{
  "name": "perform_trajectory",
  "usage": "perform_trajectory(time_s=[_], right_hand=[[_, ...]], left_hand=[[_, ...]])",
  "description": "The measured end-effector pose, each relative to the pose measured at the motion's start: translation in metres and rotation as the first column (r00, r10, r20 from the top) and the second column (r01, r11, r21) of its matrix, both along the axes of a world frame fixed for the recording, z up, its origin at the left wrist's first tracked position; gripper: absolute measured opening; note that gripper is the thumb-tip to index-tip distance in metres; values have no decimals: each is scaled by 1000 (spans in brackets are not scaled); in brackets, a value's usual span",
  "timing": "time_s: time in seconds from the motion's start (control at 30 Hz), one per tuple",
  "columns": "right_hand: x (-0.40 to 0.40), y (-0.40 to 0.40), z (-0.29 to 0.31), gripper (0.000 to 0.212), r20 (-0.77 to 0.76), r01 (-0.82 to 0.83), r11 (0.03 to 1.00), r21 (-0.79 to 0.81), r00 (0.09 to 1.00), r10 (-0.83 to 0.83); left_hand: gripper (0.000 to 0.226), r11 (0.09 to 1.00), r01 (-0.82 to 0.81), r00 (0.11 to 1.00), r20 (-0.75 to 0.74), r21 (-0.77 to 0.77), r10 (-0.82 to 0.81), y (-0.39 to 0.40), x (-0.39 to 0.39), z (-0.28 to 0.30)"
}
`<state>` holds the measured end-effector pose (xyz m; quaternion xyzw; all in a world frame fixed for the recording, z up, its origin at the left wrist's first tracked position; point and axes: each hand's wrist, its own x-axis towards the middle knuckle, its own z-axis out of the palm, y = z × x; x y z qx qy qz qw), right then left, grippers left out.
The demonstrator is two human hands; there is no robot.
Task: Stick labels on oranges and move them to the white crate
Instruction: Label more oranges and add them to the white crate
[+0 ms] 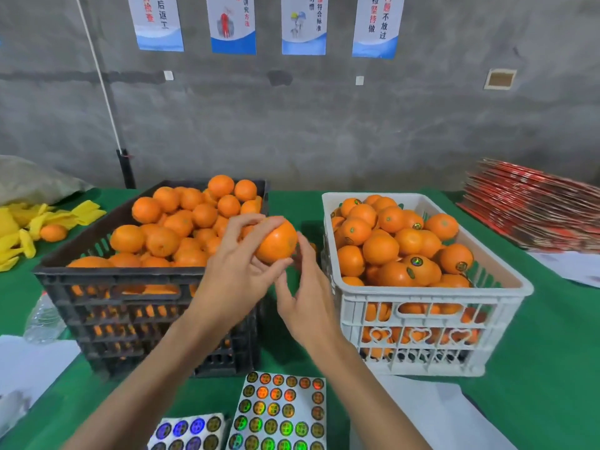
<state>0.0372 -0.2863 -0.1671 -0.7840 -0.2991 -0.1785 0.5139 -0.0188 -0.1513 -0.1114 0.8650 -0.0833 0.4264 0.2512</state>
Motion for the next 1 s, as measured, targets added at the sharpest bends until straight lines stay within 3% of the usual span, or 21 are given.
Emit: perform_trajectory(time_s=[0.13,0.2,0.3,0.43,0.53,0.83,1.0], right_hand=[[-13,-28,-31,74,-29,7,999,-34,1000,-8],[-18,-41,-56,71,-83,-9,994,-110,997,0],[-22,-59,-99,67,-209,-79,958,-277,978,20],[-25,-76,-145,51,-233,-148,852,-502,972,31],[-26,-83,-165,54,-189,-157,741,-653,981,42],[-15,-82,-166,42,-155,-128,799,-587,987,45],[-8,-80,-164,34,-86,-152,774,-615,988,126]], left_hand=[[68,986,37,999,-26,-164,-42,-35,-11,-50],[77,951,36,985,-147,-308,-85,-44,-15,-81],[77,928,-47,938,-335,-369,-86,-48,-22,-132],[70,900,-148,883,-465,-411,-67,-42,-33,-185],[69,868,-164,878,-470,-468,-88,-39,-42,-213],[68,779,-156,855,-478,-607,-202,-35,-49,-231],[72,745,-154,841,-482,-649,-246,-32,-47,-233]])
